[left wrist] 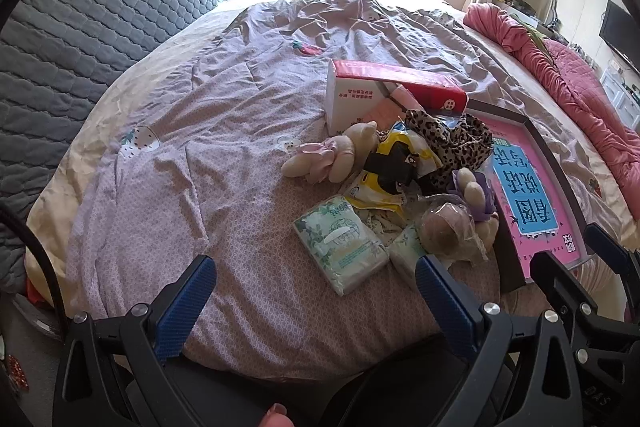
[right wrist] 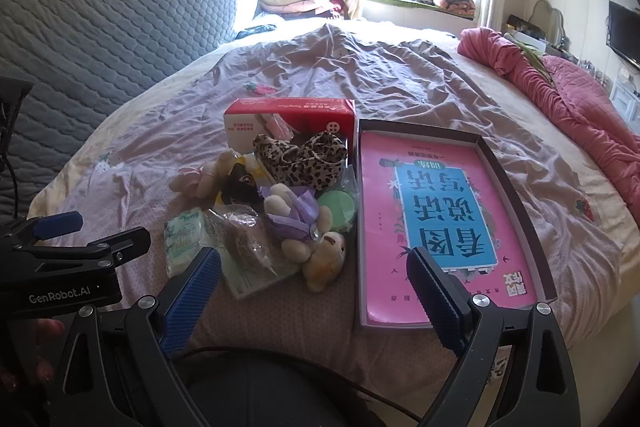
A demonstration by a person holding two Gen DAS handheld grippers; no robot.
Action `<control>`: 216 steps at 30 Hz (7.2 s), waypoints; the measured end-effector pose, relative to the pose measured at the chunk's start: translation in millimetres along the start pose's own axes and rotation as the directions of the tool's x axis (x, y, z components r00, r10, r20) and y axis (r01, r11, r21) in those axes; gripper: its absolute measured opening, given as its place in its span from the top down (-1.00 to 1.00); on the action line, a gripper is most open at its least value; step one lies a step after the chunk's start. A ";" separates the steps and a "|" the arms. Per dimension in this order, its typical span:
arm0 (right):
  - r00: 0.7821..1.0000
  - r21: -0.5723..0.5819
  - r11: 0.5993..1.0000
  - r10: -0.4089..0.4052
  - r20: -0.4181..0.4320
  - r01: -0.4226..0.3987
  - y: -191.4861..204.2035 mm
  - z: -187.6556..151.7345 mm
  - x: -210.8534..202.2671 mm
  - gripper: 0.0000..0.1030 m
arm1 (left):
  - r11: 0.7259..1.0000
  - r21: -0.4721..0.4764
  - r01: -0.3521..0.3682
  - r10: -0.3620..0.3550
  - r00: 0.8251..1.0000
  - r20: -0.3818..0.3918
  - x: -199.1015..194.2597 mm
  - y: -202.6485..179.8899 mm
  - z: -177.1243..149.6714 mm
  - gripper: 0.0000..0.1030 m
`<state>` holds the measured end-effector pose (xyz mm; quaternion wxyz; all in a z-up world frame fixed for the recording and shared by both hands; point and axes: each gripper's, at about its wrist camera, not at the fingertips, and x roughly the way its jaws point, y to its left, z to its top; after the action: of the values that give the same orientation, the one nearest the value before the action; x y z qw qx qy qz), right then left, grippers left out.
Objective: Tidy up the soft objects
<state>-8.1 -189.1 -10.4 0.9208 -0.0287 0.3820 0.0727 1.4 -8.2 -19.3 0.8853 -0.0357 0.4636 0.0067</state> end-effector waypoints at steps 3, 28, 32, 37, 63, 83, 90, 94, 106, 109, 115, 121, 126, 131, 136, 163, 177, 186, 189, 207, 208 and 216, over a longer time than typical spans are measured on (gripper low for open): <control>1.000 -0.001 1.000 -0.002 -0.002 0.002 0.2 0.0 -0.1 -0.84 | 1.000 -0.001 0.002 -0.002 1.000 -0.002 0.0 -0.4 -0.4 -0.95; 1.000 0.001 1.000 -0.004 -0.007 0.004 -0.9 -1.3 0.9 -0.84 | 1.000 0.005 0.008 -0.008 1.000 -0.004 -0.2 -3.3 -1.4 -0.95; 1.000 0.001 1.000 -0.003 -0.007 0.003 -0.9 -1.0 1.2 -0.84 | 1.000 0.004 0.009 -0.009 1.000 -0.003 -0.2 -3.3 -1.4 -0.95; 1.000 0.002 1.000 -0.003 -0.008 0.003 -1.0 -1.1 1.5 -0.84 | 1.000 0.002 0.008 -0.008 1.000 -0.004 -0.2 -1.6 -1.0 -0.95; 0.997 -0.098 0.994 0.050 -0.057 -0.055 22.9 2.6 21.0 -0.84 | 0.988 -0.114 0.104 -0.118 0.985 -0.126 43.9 34.5 -4.0 -0.95; 0.980 -0.261 0.958 0.070 -0.188 -0.119 56.3 3.5 91.3 -0.19 | 0.965 -0.190 0.182 -0.226 0.942 -0.247 102.4 30.6 4.0 -0.95; 0.973 -0.245 0.952 0.138 -0.185 -0.182 51.3 7.5 87.0 0.23 | 0.966 -0.199 0.165 -0.217 0.934 -0.282 116.0 25.0 8.9 -0.91; 0.968 -0.206 0.957 0.166 -0.188 -0.204 43.1 9.9 82.4 0.23 | 0.969 -0.201 0.145 -0.201 0.933 -0.299 123.6 22.2 10.4 -0.88; 0.956 -0.131 0.952 0.259 -0.136 -0.276 29.5 29.4 52.9 0.23 | 0.938 -0.264 0.225 -0.297 0.915 -0.273 135.7 40.8 25.1 0.16; 0.956 -0.110 0.954 0.267 -0.120 -0.280 23.2 36.5 47.5 0.23 | 0.936 -0.268 0.230 -0.299 0.920 -0.252 130.0 45.6 26.0 0.27; 0.962 -0.072 0.962 0.258 -0.090 -0.264 6.8 42.1 38.9 0.23 | 0.938 -0.243 0.248 -0.303 0.926 -0.224 109.2 40.1 26.9 0.31; 0.970 -0.012 0.971 0.236 -0.053 -0.237 -20.6 46.6 28.5 0.23 | 0.933 -0.218 0.287 -0.324 0.932 -0.161 75.6 33.7 38.9 0.31; 0.979 0.031 0.979 0.201 -0.028 -0.201 -49.3 49.9 21.4 0.23 | 0.930 -0.171 0.325 -0.347 0.929 -0.125 48.2 15.6 57.2 0.31; 0.988 0.096 0.984 0.151 -0.003 -0.150 -87.6 48.5 12.7 0.23 | 0.925 -0.102 0.366 -0.376 0.920 -0.108 30.0 -18.0 68.7 0.31; 0.996 0.151 0.984 0.093 0.013 -0.093 -128.0 42.3 5.1 0.23 | 0.916 -0.030 0.400 -0.401 0.907 -0.130 22.6 -63.8 70.9 0.31; 0.988 0.271 0.963 0.033 -0.149 0.008 -210.2 -22.8 42.9 0.23 | 0.870 0.281 0.405 -0.286 0.879 -0.383 95.0 -249.7 31.7 0.31; 0.980 0.243 0.968 -0.017 -0.198 0.066 -212.7 -30.9 58.0 0.21 | 0.879 0.253 0.405 -0.282 0.868 -0.410 110.7 -250.6 18.3 0.30; 0.977 0.248 0.966 -0.026 -0.209 0.078 -215.9 -31.0 55.9 0.19 | 0.888 0.225 0.400 -0.284 0.864 -0.415 114.1 -244.0 17.4 0.19; 0.976 0.251 0.964 -0.029 -0.215 0.084 -217.4 -31.4 54.9 0.19 | 0.893 0.227 0.390 -0.272 0.867 -0.418 115.5 -241.6 16.5 0.10; 0.974 0.245 0.964 -0.053 -0.218 0.107 -217.8 -27.7 45.4 0.04 | 0.886 0.261 0.383 -0.263 0.879 -0.397 97.7 -234.1 17.4 -0.22; 0.975 0.246 0.963 -0.053 -0.216 0.107 -217.9 -27.3 44.4 0.03 | 0.886 0.262 0.383 -0.264 0.880 -0.395 96.6 -234.4 18.1 -0.23; 0.978 0.261 0.958 -0.064 -0.199 0.116 -219.4 -22.4 29.7 -0.05 | 0.883 0.290 0.368 -0.257 0.898 -0.358 79.6 -228.8 21.2 -0.28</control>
<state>31.1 -404.9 -47.9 0.8781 0.0735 0.4721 -0.0254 74.4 -236.7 -59.7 0.7827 0.0469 0.5779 -0.2262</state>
